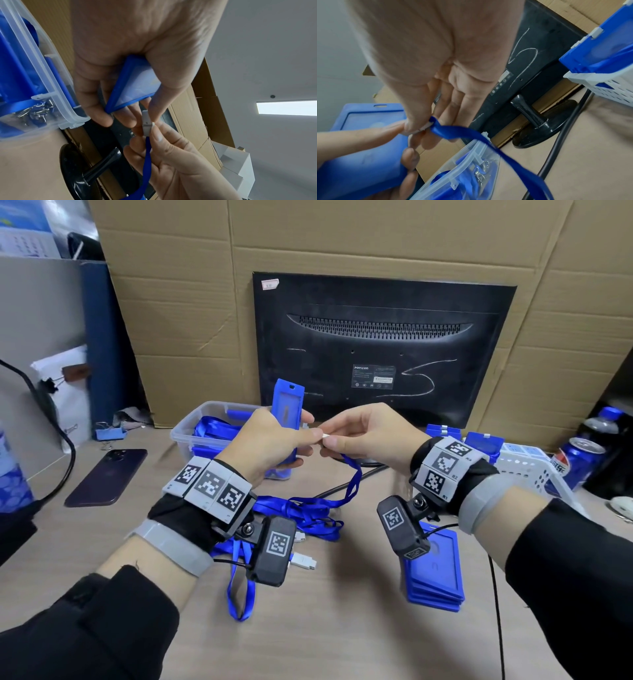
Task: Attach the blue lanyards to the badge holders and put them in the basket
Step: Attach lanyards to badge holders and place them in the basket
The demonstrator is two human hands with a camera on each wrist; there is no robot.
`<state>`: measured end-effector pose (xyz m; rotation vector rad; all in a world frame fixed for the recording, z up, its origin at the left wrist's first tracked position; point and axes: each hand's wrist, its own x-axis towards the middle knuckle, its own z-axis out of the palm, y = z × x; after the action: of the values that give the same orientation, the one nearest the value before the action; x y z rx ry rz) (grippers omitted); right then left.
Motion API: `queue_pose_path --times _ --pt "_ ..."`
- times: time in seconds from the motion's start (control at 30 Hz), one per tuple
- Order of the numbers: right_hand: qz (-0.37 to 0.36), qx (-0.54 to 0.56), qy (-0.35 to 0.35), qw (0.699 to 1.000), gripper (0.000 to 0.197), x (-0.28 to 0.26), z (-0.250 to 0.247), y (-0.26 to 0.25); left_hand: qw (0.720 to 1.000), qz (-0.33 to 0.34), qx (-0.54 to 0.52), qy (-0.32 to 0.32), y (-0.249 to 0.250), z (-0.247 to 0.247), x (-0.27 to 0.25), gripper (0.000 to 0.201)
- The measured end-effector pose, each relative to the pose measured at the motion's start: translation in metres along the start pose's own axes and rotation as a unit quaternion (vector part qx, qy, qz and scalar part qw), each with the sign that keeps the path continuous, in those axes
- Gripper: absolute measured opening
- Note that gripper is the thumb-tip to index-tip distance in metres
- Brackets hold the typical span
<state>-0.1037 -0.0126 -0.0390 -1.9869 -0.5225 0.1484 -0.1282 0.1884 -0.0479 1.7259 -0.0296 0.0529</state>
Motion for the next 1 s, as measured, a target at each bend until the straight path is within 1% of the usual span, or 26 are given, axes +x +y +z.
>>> queue_pose_path --times 0.1,0.2,0.27,0.5,0.7,0.87,0.93,1.0 --pt "0.018 0.024 0.004 1.0 0.023 0.0014 0.0008 0.0007 1.0 0.015 0.008 0.011 -0.0002 -0.0002 -0.0002 0.023" --pt "0.024 0.051 0.017 0.998 0.027 0.0039 -0.0003 0.0026 0.999 0.022 -0.006 0.023 0.0001 -0.0018 0.001 0.021" --pt "0.02 0.051 0.021 0.998 0.027 0.0044 -0.0002 0.0026 0.999 0.029 -0.014 0.027 0.0005 -0.0025 0.0014 0.021" --pt "0.002 0.027 0.006 1.0 0.024 0.0031 -0.0007 -0.0022 0.997 0.057 0.014 0.053 0.0015 -0.0031 0.0029 0.025" --pt "0.004 0.006 -0.001 1.0 0.02 0.0048 -0.0021 0.0014 0.994 0.07 0.082 0.014 0.0057 -0.0053 0.0003 0.023" --pt "-0.019 -0.025 0.003 1.0 0.02 0.0067 -0.0049 0.0026 0.99 0.06 0.124 -0.013 0.0061 -0.0048 -0.0001 0.023" --pt "-0.017 -0.008 -0.006 1.0 0.019 0.006 -0.0046 0.0022 0.993 0.044 0.106 -0.028 0.005 -0.0047 -0.0007 0.024" --pt "-0.009 0.025 -0.013 1.0 0.02 0.0042 -0.004 0.0014 0.996 0.016 0.06 -0.059 0.0036 -0.0058 -0.0005 0.028"
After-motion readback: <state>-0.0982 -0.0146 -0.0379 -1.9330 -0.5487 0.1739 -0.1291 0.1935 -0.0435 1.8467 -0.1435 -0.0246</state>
